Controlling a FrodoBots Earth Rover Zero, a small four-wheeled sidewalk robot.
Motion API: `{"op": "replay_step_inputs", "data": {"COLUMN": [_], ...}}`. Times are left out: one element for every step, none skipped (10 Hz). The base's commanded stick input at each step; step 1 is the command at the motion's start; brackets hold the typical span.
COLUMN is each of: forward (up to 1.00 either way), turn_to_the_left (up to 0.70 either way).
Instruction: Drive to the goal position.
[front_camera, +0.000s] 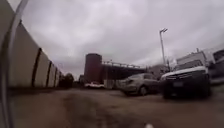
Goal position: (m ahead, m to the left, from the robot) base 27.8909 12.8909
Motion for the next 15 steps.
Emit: {"op": "replay_step_inputs", "data": {"forward": [1.00, 1.00, 1.00, 1.00, 1.00, 1.00, 1.00, 1.00, 1.00, 1.00, 1.00, 1.00, 1.00, 1.00, 1.00], "turn_to_the_left": [0.00, 0.00, 0.00, 0.00, 0.00, 0.00, 0.00, 0.00, 0.00, 0.00, 0.00, 0.00, 0.00, 0.00, 0.00]}}
